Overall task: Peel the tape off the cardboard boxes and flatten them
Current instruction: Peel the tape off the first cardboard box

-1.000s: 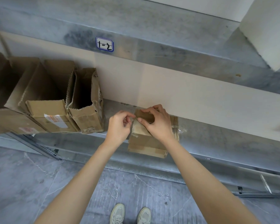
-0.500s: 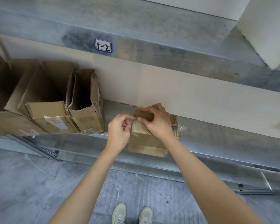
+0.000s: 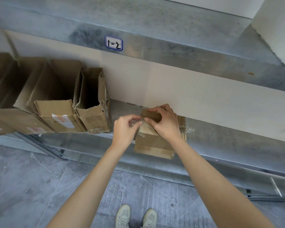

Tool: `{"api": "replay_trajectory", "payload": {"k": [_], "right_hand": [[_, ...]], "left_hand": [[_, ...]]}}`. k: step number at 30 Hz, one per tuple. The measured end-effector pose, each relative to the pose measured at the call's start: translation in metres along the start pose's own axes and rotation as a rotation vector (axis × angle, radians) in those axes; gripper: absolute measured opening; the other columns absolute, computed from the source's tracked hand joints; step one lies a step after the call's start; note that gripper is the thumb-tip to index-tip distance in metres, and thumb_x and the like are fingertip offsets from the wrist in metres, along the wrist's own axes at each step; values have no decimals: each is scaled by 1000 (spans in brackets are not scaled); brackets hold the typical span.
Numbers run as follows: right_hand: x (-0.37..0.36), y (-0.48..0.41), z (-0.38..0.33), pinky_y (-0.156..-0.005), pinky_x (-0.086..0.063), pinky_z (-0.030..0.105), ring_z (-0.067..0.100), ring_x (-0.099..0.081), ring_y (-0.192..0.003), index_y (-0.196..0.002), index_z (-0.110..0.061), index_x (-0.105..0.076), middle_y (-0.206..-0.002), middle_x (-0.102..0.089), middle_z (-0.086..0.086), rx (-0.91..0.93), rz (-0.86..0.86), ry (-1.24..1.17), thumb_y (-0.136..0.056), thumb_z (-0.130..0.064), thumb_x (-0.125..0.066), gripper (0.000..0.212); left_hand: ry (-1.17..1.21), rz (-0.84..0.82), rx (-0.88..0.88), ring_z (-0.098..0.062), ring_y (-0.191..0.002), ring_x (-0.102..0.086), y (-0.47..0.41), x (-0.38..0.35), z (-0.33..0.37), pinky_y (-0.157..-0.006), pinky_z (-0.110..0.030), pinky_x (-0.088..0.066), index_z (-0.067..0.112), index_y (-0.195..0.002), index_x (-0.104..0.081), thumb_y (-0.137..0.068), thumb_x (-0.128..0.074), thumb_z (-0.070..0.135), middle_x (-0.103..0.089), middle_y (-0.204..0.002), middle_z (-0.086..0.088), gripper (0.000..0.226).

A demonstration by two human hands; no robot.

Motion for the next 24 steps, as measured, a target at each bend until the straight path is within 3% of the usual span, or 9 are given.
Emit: {"api": "replay_trajectory", "payload": {"k": [3, 7, 11, 15, 17, 21, 24], "right_hand": [[0, 0, 0, -90, -35, 29, 16, -50, -112, -111, -39, -64, -116, -50, -8, -1, 0, 3, -81, -56, -68, 35], [1, 0, -1, -87, -33, 28, 16, -50, -112, -109, -39, -63, -115, -49, -9, -22, -5, -6, -80, -55, -68, 34], [1, -1, -2, -88, -33, 28, 16, -49, -112, -109, -39, -63, -116, -49, -8, -35, -17, -2, -80, -55, -68, 34], [1, -1, -1, -87, -31, 27, 15, -48, -111, -110, -40, -62, -114, -47, -10, -33, -25, -5, -81, -56, -68, 34], [1, -1, -1, -88, -30, 27, 15, -48, -112, -110, -39, -62, -115, -47, -10, -29, -27, -5, -81, -56, -68, 34], [1, -1, 0, -92, -32, 29, 16, -48, -113, -111, -39, -62, -116, -47, -9, -20, -25, -3, -81, -56, -68, 35], [0, 0, 0, -95, -33, 31, 16, -48, -113, -111, -39, -62, -117, -48, -8, -22, -22, -3, -81, -56, -67, 35]], "left_hand": [[7, 19, 34, -4, -82, -65, -4, 0, -3, -75, -27, -53, 26, -91, -78, -87, -73, 16, -71, -84, 15, 12], [-133, 64, 35, -10, -85, -49, -1, -4, 6, -70, -29, -40, 24, -93, -75, -91, -66, 12, -51, -78, 16, 16], [-95, 27, 10, -11, -89, -50, 5, -4, -5, -68, -29, -37, 31, -86, -69, -91, -66, 11, -67, -86, 4, 21], [-44, -22, -17, -14, -89, -54, 9, 2, -10, -71, -31, -42, 26, -86, -67, -91, -63, 9, -68, -88, 13, 18], [-23, -49, -6, -9, -86, -55, 7, 3, -9, -73, -28, -44, 23, -86, -66, -92, -60, 7, -67, -88, 11, 17], [65, -54, 39, 2, -83, -56, 0, 4, -8, -69, -8, -39, 19, -90, -65, -93, -59, 6, -68, -91, 5, 15], [101, -39, 68, -9, -93, -60, -1, 1, -6, -77, -15, -44, 16, -100, -66, -98, -58, 15, -68, -98, 5, 9]]}}
Point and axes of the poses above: each hand's wrist, its own y-axis away from the middle knuckle, its own x-axis out of the back of the hand, z = x × y, the point moved 1 cm from there along -y, towards the middle knuckle
